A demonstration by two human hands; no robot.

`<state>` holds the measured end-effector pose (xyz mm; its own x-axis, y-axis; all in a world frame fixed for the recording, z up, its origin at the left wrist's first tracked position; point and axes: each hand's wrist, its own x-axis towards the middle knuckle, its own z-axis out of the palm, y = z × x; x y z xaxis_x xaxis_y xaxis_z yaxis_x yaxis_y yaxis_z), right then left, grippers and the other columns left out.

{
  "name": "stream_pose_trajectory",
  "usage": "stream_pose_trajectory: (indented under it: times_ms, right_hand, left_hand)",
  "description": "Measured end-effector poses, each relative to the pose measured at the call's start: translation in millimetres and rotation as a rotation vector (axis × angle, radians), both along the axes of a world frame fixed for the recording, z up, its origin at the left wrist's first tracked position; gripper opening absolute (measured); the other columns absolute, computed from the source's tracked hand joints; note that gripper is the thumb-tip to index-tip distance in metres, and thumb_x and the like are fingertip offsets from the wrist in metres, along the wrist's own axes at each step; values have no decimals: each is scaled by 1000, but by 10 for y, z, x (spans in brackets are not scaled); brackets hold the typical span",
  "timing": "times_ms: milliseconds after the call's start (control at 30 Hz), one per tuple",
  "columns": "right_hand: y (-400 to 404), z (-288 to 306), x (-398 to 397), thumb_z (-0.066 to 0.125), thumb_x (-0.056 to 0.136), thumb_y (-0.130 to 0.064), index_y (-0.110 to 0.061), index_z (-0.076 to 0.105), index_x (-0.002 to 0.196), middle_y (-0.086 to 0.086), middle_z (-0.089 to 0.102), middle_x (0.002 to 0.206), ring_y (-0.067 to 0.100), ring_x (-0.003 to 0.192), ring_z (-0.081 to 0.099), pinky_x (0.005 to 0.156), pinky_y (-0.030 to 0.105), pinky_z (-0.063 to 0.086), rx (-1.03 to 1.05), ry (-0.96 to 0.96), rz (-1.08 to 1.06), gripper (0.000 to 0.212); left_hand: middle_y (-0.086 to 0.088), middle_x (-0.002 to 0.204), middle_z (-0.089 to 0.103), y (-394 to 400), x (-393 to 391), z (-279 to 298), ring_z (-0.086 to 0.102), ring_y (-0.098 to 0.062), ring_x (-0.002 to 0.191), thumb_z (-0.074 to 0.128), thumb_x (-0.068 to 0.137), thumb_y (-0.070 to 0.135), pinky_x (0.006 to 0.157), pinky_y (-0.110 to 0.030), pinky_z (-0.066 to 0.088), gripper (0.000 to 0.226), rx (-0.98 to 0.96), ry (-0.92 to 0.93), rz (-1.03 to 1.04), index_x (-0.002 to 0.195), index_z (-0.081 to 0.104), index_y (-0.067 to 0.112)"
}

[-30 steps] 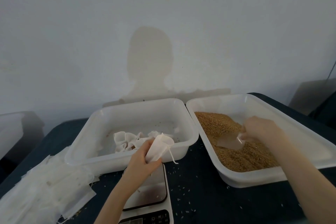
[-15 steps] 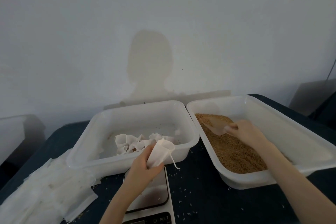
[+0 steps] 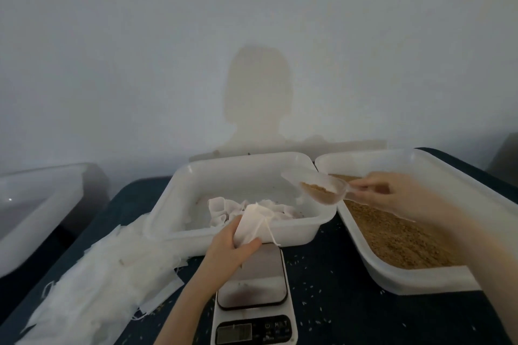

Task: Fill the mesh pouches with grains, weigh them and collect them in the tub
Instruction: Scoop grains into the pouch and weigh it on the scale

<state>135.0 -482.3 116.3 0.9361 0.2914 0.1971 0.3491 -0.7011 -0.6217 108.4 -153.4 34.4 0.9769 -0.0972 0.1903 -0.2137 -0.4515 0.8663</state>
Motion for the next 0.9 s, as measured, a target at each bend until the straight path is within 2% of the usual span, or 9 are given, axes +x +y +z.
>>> stream_pose_trajectory:
  times_ms: [67, 133, 200, 367, 467, 533, 600, 733, 900]
  right_hand:
    - [25, 70, -74, 58, 84, -56, -54, 67, 102, -28, 63, 92, -9, 80, 59, 67, 6, 42, -8, 53, 112, 20]
    - [47, 91, -108, 60, 90, -45, -48, 68, 107, -24, 62, 94, -8, 78, 58, 69, 5, 41, -33, 97, 184, 19]
    - [85, 86, -109, 61, 90, -39, -42, 69, 111, -19, 61, 92, -5, 73, 55, 68, 9, 41, -35, 141, 225, 22]
    - [166, 121, -87, 57, 79, -50, -41, 67, 113, -27, 60, 91, -7, 77, 57, 71, 12, 44, -53, 226, 285, 36]
    - [153, 113, -58, 58, 83, -51, -48, 67, 111, -24, 59, 93, -5, 80, 58, 74, 13, 46, -88, 247, 314, 30]
    - [143, 103, -35, 59, 89, -45, -52, 65, 110, -23, 58, 95, -2, 86, 58, 79, 18, 48, -126, 251, 315, 23]
    - [158, 111, -23, 61, 91, -40, -54, 65, 109, -25, 58, 97, -2, 92, 58, 87, 22, 48, -169, 246, 307, 23]
    - [240, 136, -23, 62, 89, -42, -56, 63, 107, -32, 55, 95, -10, 94, 54, 85, 19, 43, -269, 218, 300, 23]
    - [323, 157, -38, 60, 89, -46, -50, 62, 113, -25, 54, 99, -10, 95, 51, 96, 26, 44, -349, 177, 265, 24]
  left_hand:
    - [9, 89, 61, 47, -13, 11, 59, 4, 64, 66, 86, 28, 48, -13, 43, 33, 21, -7, -13, 101, 48, 51]
    - [9, 86, 61, 82, -21, 19, 57, 3, 62, 65, 86, 29, 49, -13, 43, 33, 43, -8, -20, 100, 48, 54]
    - [9, 82, 60, 95, -27, 27, 56, 3, 60, 65, 85, 31, 48, -13, 43, 34, 64, -11, -24, 99, 47, 56]
    - [10, 80, 60, 97, -58, 31, 56, 1, 57, 67, 84, 29, 48, -14, 44, 35, 109, -26, -49, 101, 48, 53]
    - [13, 87, 59, 94, -64, 32, 57, 6, 66, 67, 83, 31, 52, -14, 44, 34, 178, -34, -49, 111, 50, 41]
    - [17, 90, 60, 94, -69, 39, 57, 8, 73, 68, 82, 33, 56, -14, 45, 37, 209, -34, -49, 115, 52, 35]
    - [18, 96, 62, 92, -73, 45, 59, 6, 81, 70, 80, 37, 63, -14, 46, 39, 232, -45, -52, 116, 52, 34]
    - [17, 103, 62, 57, -80, 61, 59, 3, 88, 70, 77, 47, 75, -18, 52, 47, 248, -49, -76, 119, 50, 37]
    - [21, 102, 57, -11, -84, 64, 55, 2, 91, 62, 75, 60, 81, -26, 50, 51, 348, -99, -118, 119, 52, 36]
